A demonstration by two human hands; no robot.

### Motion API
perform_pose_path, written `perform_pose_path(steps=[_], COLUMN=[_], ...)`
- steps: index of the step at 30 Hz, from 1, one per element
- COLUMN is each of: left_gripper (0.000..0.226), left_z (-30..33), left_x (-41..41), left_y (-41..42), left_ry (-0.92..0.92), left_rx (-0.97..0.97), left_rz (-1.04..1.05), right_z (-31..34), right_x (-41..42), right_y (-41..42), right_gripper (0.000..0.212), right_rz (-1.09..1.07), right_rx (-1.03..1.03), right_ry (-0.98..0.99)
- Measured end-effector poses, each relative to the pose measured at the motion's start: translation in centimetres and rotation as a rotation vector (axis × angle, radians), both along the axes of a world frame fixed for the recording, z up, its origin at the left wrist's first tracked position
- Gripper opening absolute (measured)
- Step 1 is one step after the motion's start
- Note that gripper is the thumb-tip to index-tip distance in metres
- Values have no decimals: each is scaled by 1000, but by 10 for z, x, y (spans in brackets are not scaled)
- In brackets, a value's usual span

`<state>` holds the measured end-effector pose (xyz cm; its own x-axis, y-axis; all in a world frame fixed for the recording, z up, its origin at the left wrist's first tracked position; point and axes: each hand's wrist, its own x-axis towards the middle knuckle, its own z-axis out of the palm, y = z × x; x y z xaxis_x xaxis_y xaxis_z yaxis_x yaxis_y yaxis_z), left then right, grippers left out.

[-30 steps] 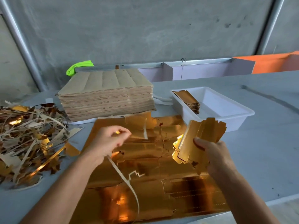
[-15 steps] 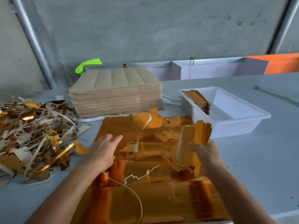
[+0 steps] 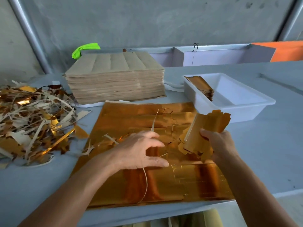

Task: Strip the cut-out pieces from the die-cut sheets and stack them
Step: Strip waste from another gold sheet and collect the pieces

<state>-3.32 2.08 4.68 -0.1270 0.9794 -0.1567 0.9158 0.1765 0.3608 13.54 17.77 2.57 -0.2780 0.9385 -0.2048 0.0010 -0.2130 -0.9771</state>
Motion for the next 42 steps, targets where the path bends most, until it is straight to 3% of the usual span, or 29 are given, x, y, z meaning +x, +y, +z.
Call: perform_pose_path(steps=[4,8,10,14,16,20,22,25,30,33,34,36,38,42], left_gripper=[90,93,74,22,12,17,14,12,13,49,53,37,32,33], left_z=[9,-2,-4,5,14,26,28,27,15,17,17,15,18,29], left_x=[20,32,32,15,5,-11,-12,-6,2,4,4,3,2,19], left_y=[-14,-30,-33,-36,-37,-33,-29,-24,-19,-24,-25,-26,-26,-18], left_ry=[-30,198,206,-14,-44,-59,-190,-395,-172,-251,-176,93,240,296], left_rx=[-77,-242,-263,-258,-144,284,434,505,477,308,239,161,246,602], left_rz=[-137,-208,-154,-67,5,229,314,366,295,184,154,123,175,365], right_z=[1,-5,-7,-9,-9,-6,-3,0,-2,-6,-7,-8,-8,-4], right_x=[13,26,30,35,37,40,41,41,38,32,31,28,27,17], right_y=[-8,-19,-24,-33,-35,-40,-43,-46,-55,-62,-63,-65,-65,-70], right_gripper=[21,26,28,29,29,32,33,34,27,28,27,25,23,10], right_rz=[6,46,63,84,86,80,74,80,119,151,151,146,148,137], right_rx=[23,17,12,14,18,38,58,74,68,65,65,80,125,227], right_ry=[26,22,27,29,31,28,34,27,2,-26,-31,-44,-68,-141])
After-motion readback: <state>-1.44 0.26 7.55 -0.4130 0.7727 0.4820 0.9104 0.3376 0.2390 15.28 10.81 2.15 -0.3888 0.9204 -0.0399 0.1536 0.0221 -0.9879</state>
